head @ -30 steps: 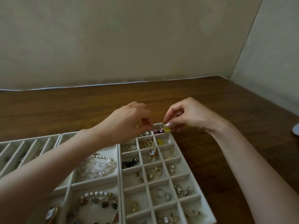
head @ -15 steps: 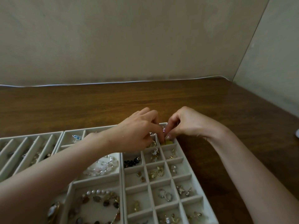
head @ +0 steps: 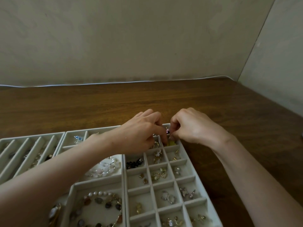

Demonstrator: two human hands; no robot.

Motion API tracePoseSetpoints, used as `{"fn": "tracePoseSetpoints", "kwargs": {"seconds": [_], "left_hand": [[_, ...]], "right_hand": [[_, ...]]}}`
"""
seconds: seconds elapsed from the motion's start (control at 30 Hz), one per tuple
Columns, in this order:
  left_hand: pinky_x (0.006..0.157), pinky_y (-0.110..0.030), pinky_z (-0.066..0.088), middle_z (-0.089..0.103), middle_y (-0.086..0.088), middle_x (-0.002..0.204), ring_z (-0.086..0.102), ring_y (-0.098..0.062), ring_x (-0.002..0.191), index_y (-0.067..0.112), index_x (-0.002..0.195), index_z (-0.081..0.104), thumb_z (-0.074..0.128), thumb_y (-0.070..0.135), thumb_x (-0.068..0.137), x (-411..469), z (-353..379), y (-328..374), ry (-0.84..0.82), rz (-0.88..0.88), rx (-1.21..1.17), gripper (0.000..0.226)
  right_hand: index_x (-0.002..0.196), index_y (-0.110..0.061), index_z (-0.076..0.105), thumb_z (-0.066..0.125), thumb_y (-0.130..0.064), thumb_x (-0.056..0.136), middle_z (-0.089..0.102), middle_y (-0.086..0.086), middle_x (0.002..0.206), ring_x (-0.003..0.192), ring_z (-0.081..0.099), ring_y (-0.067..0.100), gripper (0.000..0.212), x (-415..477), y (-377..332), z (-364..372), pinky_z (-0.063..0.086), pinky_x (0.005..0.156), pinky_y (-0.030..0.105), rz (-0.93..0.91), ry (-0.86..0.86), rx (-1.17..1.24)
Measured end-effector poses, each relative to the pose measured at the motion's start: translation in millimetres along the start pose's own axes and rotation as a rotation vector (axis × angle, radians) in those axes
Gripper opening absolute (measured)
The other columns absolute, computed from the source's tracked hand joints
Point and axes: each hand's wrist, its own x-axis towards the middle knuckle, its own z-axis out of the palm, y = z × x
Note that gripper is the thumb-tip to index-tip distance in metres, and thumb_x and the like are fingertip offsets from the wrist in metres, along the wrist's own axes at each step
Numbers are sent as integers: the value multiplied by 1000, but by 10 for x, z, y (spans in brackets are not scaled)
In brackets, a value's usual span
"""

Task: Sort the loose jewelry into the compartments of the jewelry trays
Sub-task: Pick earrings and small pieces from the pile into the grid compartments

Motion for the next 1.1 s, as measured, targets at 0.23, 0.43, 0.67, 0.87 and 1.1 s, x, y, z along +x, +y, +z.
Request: {"fn": "tracePoseSetpoints", "kwargs": {"seconds": [0.23,0.43,0.67,0.87,1.1], "left_hand": [[74,-14,25,39,7,95,27,-7,87,34,105,65,49,5,82,4,-18,-13,-2,7,-27,40],[82,-21,32,38,14,89,35,-8,92,31,105,65,48,5,80,-36,-132,-116,100,-21,-77,39],[78,-11,30,38,19,85,36,1,90,32,98,66,54,0,82,-230,-207,-258,106,-46,-117,38],[80,-17,35,43,13,90,38,-6,89,38,99,64,45,12,80,-386,-150,-319,93,-24,-97,38],[82,-7,30,41,22,90,38,1,92,40,95,64,42,13,76,-572,-189,-383,119,-27,-90,39]], "right_hand": [[78,-23,69,71,-20,81,60,-10,90,95,56,8,4,26,31,-25,48,85,31,39,-25,248],[81,-21,66,71,-22,81,59,-9,92,89,56,9,5,12,-18,4,46,76,27,50,-33,147],[73,-24,61,72,-23,80,60,-10,92,90,55,6,13,-10,-1,-32,45,77,27,18,-13,102],[79,-23,61,75,-20,75,56,-9,79,72,51,3,14,-26,54,-106,41,65,22,11,-10,222],[80,-30,61,70,-20,81,53,-11,78,68,48,2,13,-16,-104,80,38,63,19,-206,108,269]]}}
